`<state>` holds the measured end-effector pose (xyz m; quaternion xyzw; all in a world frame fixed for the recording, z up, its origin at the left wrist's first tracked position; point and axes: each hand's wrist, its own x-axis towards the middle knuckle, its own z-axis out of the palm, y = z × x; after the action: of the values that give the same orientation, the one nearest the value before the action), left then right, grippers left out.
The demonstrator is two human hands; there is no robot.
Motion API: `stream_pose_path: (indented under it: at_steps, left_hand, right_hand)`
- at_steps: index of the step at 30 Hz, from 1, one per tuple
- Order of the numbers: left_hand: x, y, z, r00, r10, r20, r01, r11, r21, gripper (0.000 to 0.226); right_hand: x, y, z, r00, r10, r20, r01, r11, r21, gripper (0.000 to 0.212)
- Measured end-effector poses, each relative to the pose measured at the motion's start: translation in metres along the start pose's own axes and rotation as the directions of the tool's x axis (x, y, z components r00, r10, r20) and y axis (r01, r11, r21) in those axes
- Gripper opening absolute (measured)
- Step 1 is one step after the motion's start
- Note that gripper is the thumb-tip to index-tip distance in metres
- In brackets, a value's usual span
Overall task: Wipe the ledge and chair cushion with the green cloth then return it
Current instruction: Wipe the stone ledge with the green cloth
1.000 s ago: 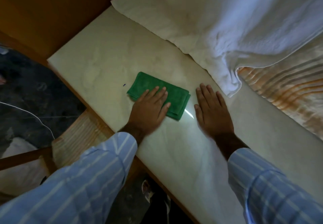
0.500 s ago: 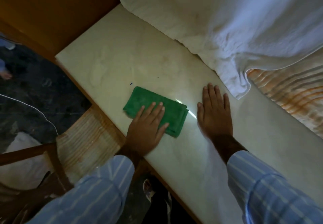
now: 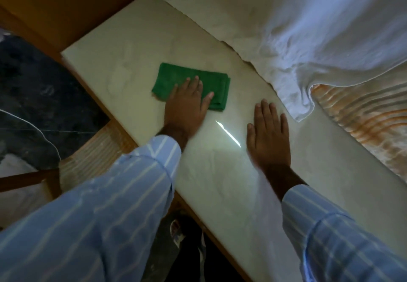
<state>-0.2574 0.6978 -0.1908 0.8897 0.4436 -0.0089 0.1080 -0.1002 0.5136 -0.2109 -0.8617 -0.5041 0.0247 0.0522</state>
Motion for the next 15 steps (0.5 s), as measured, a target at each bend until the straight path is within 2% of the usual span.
stream_pose_path:
  at_steps: [4, 7, 9, 13, 15]
  left_hand:
    - [-0.082, -0.012, 0.01, 0.993, 0.116, -0.013, -0.116, 0.993, 0.019, 0.062]
    - [-0.099, -0.041, 0.009, 0.979, 0.204, 0.021, -0.204, 0.978, 0.046, 0.066]
    - [-0.08, -0.055, 0.006, 0.988, 0.154, -0.002, -0.154, 0.986, 0.067, 0.064]
    - [-0.015, -0.079, -0.009, 0.997, -0.074, -0.037, 0.075, 0.997, 0.023, 0.062]
    - [0.004, -0.085, -0.011, 0.994, -0.098, -0.042, 0.098, 0.995, 0.003, 0.063]
  right_hand:
    - [0.0, -0.001, -0.001, 1.0, 0.001, 0.016, 0.0, 1.0, -0.013, 0.063]
    - [0.001, -0.002, 0.0, 1.0, 0.004, 0.013, -0.004, 1.0, -0.004, 0.064]
    - [0.001, -0.001, 0.002, 1.0, 0.007, 0.0, -0.007, 1.0, -0.007, 0.064]
    - [0.001, 0.001, 0.006, 1.0, 0.0, -0.029, 0.0, 1.0, -0.005, 0.063]
    - [0.001, 0.002, 0.008, 0.999, -0.005, -0.039, 0.004, 1.0, -0.017, 0.063]
